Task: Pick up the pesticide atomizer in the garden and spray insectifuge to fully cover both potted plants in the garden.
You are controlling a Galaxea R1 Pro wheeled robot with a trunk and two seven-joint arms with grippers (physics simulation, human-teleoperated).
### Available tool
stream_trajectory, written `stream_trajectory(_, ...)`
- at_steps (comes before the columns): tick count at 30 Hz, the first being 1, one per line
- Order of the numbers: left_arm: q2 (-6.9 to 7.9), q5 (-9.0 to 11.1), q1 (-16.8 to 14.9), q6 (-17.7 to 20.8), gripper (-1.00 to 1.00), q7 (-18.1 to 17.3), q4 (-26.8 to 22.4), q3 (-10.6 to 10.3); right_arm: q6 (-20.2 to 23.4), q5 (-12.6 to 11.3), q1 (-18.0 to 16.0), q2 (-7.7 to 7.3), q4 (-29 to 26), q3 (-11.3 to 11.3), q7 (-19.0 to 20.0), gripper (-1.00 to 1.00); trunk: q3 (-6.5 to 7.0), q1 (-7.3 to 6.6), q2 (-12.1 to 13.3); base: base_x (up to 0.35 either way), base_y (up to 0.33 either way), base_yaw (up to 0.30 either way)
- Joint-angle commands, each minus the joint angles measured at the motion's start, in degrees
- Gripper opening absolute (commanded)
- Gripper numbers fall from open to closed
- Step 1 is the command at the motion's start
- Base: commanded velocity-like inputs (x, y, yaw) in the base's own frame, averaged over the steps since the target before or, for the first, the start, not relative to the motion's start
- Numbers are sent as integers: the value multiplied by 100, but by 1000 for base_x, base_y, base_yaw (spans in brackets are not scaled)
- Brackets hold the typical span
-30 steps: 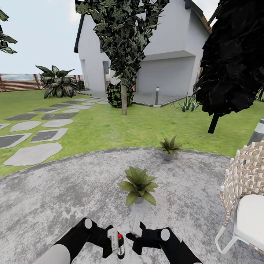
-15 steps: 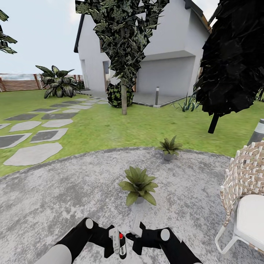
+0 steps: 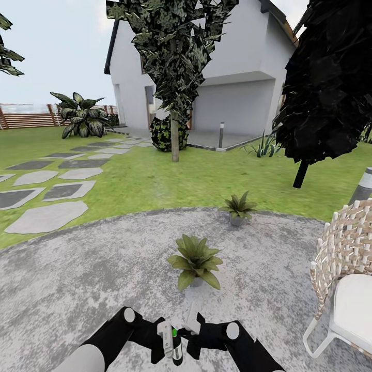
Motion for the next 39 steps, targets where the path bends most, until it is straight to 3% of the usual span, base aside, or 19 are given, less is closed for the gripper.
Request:
stream_trajectory(1, -4, -53, -2, -58, -100, -3, -7, 2, -36, 60, -2, 2, -4, -8, 1, -100, -6, -1, -2, 0, 0, 0)
stream_trajectory(9, 6, -53, -1, -58, -100, -3, 13, -10, -36, 60, -3, 2, -2, -12, 1, -100, -6, -1, -2, 0, 0, 0)
stream_trajectory(10, 611, -130, 38, -110, -100, -12, 58, -21, -38, 69, -3, -7, 2, -9, 3, -100, -6, -1, -2, 0, 0, 0)
stream_trajectory(12, 854, -131, 56, -119, -100, -18, 61, -23, -37, 75, -1, -12, 4, -11, 3, -100, -6, -1, -2, 0, 0, 0)
stream_trajectory(15, 1050, -127, 74, -127, -100, -28, 70, -11, -43, 84, -3, -22, -1, -7, 3, -100, -6, -1, -2, 0, 0, 0)
stream_trajectory(18, 1109, -124, 81, -130, -100, -21, 72, 1, -44, 189, -3, -24, 5, -11, 3, -100, -6, -1, -2, 0, 0, 0)
stream_trajectory(21, 1122, -123, 85, -109, -100, -11, 76, 11, -42, 440, -1, -25, 0, -14, 2, -100, -6, -1, -2, 0, 0, 0)
stream_trajectory(22, 1150, -122, 85, -94, -100, -7, 79, 15, -43, 542, -2, -25, -1, -14, 2, 100, -6, -1, -2, 0, 0, 0)
stream_trajectory(25, 1288, -90, 76, -68, -100, -17, 35, 26, -44, 692, 0, -36, -2, -15, 3, 100, -6, -1, -2, 0, 0, 0)
stream_trajectory(31, 1499, -57, 76, -70, -100, 9, 8, 52, -53, 737, -1, -37, 124, -38, -77, 100, -6, -1, -2, 0, 0, 0)
stream_trajectory(33, 1542, -49, 72, -89, -100, 80, 7, 206, -58, 724, 2, -49, 133, -60, -235, 100, -6, -1, -2, 0, 0, 0)
stream_trajectory(34, 1552, -47, 71, -100, -100, 129, 5, 356, -60, 716, 2, -59, 138, -67, -402, 100, -6, -1, -2, 0, 0, 0)
stream_trajectory(37, 1531, -35, 49, -123, -100, 205, 2, 993, -61, 683, 8, -169, 505, -126, -1526, 100, -6, -1, -2, 0, 0, 0)
stream_trajectory(38, 1513, -32, 47, -128, -100, 216, 2, 1167, -61, 651, 10, -190, 756, -199, -1962, 100, -6, -1, -2, 0, 0, 0)
stream_trajectory(39, 1487, -29, 42, -133, -100, 225, -2, 1355, -62, 550, 11, -204, 1164, -371, -2644, 100, -6, -1, -2, 0, 0, 0)
